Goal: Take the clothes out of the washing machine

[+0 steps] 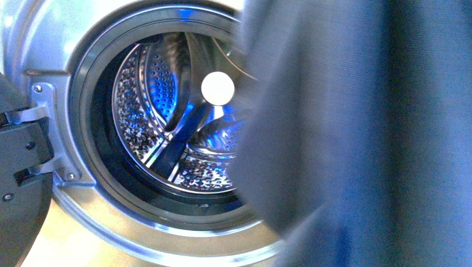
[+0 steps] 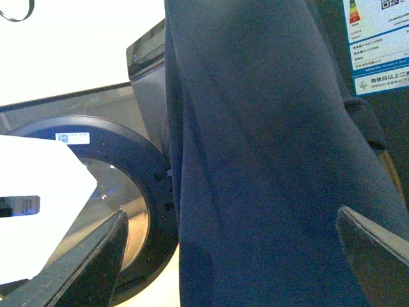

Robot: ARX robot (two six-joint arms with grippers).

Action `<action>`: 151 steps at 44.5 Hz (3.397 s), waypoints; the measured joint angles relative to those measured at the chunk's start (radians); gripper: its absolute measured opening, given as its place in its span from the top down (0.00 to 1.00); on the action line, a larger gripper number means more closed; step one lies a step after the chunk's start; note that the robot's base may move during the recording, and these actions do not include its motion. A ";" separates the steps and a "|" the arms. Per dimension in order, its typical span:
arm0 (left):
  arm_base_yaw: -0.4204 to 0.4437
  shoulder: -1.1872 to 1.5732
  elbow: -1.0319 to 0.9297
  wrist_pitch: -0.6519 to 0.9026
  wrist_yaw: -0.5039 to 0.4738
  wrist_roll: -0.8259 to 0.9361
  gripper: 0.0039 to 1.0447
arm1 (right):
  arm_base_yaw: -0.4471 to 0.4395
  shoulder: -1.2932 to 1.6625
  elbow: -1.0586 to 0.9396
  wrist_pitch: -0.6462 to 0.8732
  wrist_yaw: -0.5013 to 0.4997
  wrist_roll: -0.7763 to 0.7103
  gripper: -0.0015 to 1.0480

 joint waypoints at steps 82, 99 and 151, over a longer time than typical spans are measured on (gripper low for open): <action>0.000 0.000 0.002 0.000 -0.001 0.000 0.95 | 0.462 1.055 0.437 0.449 0.360 -0.265 0.07; 0.002 0.002 0.005 0.000 -0.001 0.000 0.95 | 0.478 1.081 0.443 0.352 0.394 -0.309 0.07; 0.002 0.002 0.005 0.000 -0.002 0.000 0.95 | 0.624 1.245 0.776 0.239 0.671 -0.541 0.50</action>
